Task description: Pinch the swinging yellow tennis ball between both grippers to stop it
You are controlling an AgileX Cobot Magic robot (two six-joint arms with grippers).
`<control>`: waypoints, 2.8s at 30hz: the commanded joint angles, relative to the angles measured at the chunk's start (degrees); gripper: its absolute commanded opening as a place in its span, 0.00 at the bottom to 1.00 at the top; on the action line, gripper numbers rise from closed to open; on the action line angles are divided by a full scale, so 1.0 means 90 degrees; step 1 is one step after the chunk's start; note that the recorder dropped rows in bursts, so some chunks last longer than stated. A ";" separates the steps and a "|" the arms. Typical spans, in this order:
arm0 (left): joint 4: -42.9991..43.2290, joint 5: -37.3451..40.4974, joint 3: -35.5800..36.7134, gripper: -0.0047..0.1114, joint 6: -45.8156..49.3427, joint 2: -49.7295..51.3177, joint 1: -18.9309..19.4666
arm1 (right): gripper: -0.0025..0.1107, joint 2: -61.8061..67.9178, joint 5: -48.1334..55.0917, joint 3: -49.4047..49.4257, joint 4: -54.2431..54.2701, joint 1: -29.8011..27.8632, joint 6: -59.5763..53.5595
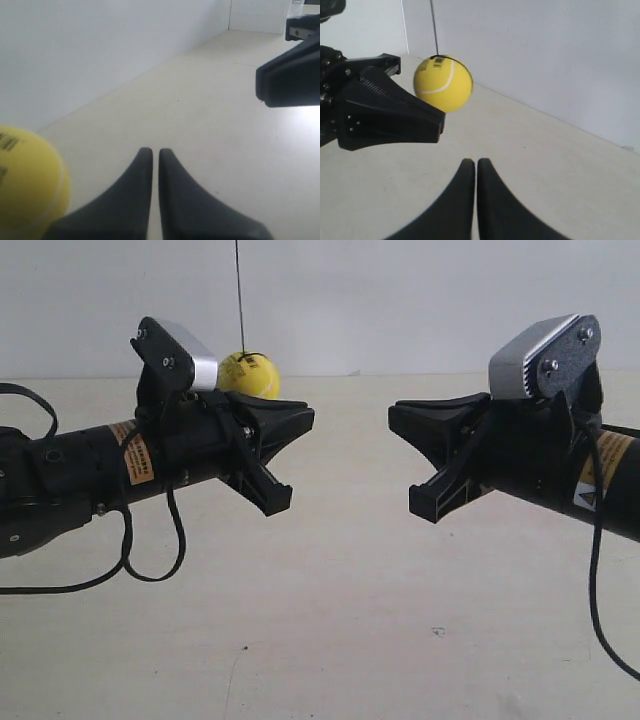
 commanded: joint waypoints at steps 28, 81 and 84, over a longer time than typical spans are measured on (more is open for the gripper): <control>0.0172 0.2445 -0.0038 0.08 0.1089 -0.0998 -0.0024 | 0.02 0.0344 -0.0307 -0.0441 -0.2338 0.0010 0.0903; -0.0549 0.0822 0.0286 0.08 0.1750 -0.0834 0.0015 | 0.02 0.0958 -0.0917 -0.0826 -0.1454 0.0010 -0.0158; -0.0560 0.0783 0.0346 0.08 0.1750 -0.0834 0.0015 | 0.02 0.0958 -0.0892 -0.0826 -0.1304 0.0010 -0.0491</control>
